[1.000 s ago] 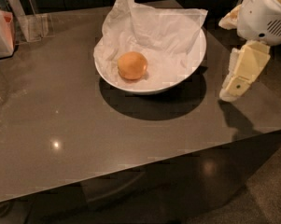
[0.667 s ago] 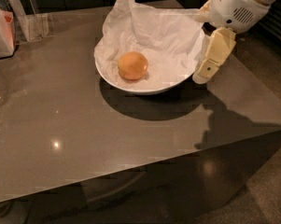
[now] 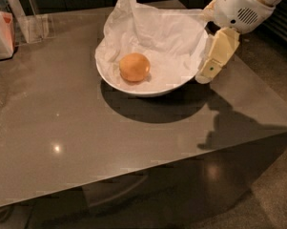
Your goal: Pick orange from white bowl
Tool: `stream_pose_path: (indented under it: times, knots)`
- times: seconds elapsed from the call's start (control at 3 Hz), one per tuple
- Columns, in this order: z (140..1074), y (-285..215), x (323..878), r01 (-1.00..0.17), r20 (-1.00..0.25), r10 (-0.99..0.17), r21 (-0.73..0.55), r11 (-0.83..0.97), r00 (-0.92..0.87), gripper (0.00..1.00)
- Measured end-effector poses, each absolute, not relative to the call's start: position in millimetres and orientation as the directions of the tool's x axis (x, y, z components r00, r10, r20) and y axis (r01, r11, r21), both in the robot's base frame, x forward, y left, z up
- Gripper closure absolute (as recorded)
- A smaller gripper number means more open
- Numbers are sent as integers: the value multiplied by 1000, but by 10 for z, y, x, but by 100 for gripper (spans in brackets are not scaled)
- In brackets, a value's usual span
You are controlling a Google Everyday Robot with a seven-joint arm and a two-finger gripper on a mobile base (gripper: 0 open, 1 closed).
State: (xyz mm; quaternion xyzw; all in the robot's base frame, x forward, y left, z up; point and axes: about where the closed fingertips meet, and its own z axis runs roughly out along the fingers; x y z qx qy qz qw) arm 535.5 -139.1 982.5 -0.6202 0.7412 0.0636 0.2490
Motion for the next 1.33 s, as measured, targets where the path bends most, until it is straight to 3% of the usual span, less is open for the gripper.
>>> stream_pose_path:
  times: [0.67,1.33]
  knots:
    - [9375,-839,5742,-981,-527,-848,-132,145,-54,0]
    - [9338,-815,5771,-981,-530,-846,-130,146,-56,39]
